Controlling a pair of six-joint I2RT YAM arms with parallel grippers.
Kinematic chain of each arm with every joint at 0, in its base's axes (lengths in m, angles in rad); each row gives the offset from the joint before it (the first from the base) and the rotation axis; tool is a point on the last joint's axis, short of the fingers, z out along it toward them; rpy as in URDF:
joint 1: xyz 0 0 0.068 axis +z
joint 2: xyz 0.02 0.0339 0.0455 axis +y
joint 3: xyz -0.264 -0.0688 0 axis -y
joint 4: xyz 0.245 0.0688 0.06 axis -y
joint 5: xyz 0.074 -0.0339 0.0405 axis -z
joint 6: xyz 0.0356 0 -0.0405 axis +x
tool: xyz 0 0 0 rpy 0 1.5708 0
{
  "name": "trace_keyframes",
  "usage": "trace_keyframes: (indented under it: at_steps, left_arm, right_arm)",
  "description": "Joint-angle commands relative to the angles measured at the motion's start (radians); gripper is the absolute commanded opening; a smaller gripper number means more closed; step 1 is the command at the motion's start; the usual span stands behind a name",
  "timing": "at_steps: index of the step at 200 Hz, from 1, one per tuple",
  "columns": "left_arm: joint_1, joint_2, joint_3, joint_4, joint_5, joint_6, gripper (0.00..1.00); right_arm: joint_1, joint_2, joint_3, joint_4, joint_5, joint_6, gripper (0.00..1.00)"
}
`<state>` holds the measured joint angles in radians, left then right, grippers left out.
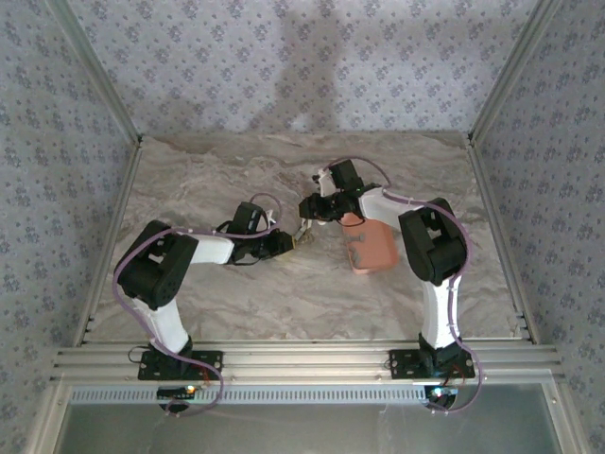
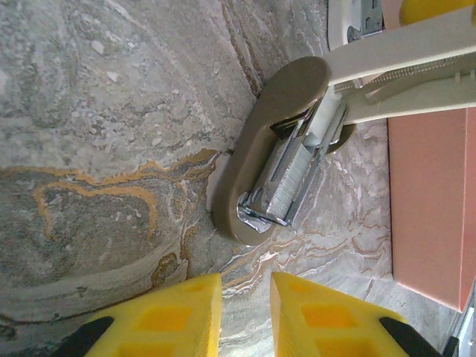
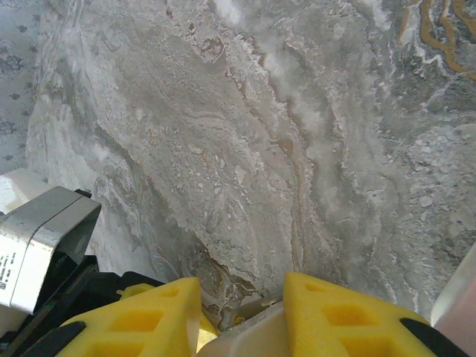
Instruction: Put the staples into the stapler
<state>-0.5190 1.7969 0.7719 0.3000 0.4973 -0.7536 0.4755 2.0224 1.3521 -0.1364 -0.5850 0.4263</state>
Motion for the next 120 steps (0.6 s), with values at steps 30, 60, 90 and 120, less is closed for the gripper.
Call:
trace_keyframes:
  at_steps: [30, 60, 90, 120]
  left_arm:
    - [-0.014, 0.061, 0.018, 0.026, -0.045, 0.008, 0.24]
    - [-0.014, 0.061, 0.023, 0.019, -0.045, 0.014, 0.24]
    - [-0.015, 0.062, 0.024, 0.016, -0.045, 0.014, 0.24]
    - [-0.015, 0.040, 0.012, 0.008, -0.049, 0.013, 0.24]
  right_arm:
    - [0.058, -0.051, 0.027, -0.169, 0.067, -0.096, 0.37]
    - [0.061, -0.073, 0.029, -0.184, 0.084, -0.109, 0.39]
    - [0.062, -0.079, 0.030, -0.193, 0.084, -0.112, 0.39]
    - [0.063, -0.095, 0.025, -0.205, 0.098, -0.113, 0.38]
